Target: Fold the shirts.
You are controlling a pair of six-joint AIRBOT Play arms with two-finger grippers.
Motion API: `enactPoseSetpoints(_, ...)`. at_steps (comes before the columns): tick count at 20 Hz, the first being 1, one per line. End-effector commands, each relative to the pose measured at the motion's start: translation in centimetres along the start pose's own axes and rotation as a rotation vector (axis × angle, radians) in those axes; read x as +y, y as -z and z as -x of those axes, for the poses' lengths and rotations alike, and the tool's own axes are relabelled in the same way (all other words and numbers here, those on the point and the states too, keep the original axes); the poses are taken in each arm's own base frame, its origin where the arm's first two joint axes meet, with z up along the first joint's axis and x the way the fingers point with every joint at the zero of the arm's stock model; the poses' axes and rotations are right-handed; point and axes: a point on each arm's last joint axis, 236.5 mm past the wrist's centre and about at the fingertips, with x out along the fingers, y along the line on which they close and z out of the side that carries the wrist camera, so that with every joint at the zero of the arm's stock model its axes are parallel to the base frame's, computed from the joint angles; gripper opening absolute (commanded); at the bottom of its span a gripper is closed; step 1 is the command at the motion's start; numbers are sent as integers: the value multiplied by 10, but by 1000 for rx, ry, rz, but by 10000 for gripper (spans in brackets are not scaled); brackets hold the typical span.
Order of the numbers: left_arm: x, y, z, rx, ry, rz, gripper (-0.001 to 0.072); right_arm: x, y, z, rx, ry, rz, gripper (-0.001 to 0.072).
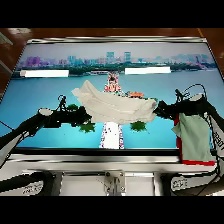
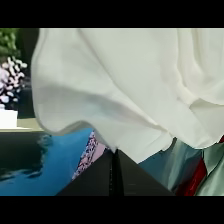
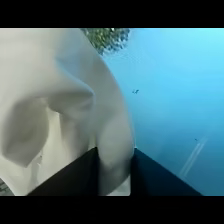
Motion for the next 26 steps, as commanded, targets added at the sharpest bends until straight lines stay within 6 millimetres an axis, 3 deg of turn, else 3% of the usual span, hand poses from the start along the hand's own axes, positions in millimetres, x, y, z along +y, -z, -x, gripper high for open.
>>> enactPoseSetpoints(1, 0, -1, 0, -5, 0, -21, 37, 11, -11, -5, -42, -45, -41, 173)
enactPoseSetpoints(2, 0, -2, 1, -6, 0, -21, 37, 13, -11, -4, -45, -50, -42, 74)
enactPoseSetpoints(5, -17, -17, 10, -45, 26, -112, 36, 23, -16, 11, -84, -50, 57, 74)
enactPoseSetpoints(7, -47, -42, 33, -119, 59, -192, 35, 37, -23, 37, -139, -49, 159, 74)
enactPoseSetpoints(9, -95, -71, 75, -235, 109, -319, 35, 64, -30, 77, -210, -67, 287, 74)
enactPoseSetpoints(11, -158, -91, 137, -376, 172, -474, 35, 101, -36, 128, -317, -73, 428, 74)
enactPoseSetpoints(13, -231, -96, 223, -557, 252, -635, 36, 146, -36, 190, -461, -67, 576, 74)
enactPoseSetpoints(15, -294, -83, 312, -743, 334, -764, 36, 195, -24, 261, -639, -55, 706, 74)
enactPoseSetpoints(18, -363, -32, 441, -1013, 431, -937, 36, 252, 13, 359, -907, -10, 868, 74)
enactPoseSetpoints(20, -384, 6, 503, -1165, 441, -1026, 36, 279, 46, 424, -1106, 49, 939, 74)
enactPoseSetpoints(22, -389, 37, 545, -1298, 383, -1098, 36, 289, 79, 473, -1255, 114, 956, 74)
enactPoseSetpoints(24, -377, 50, 564, -1376, 283, -1098, 36, 288, 109, 505, -1353, 168, 933, 73)
enactPoseSetpoints(26, -350, 46, 557, -1348, 117, -1069, 36, 286, 133, 524, -1417, 193, 916, 73)
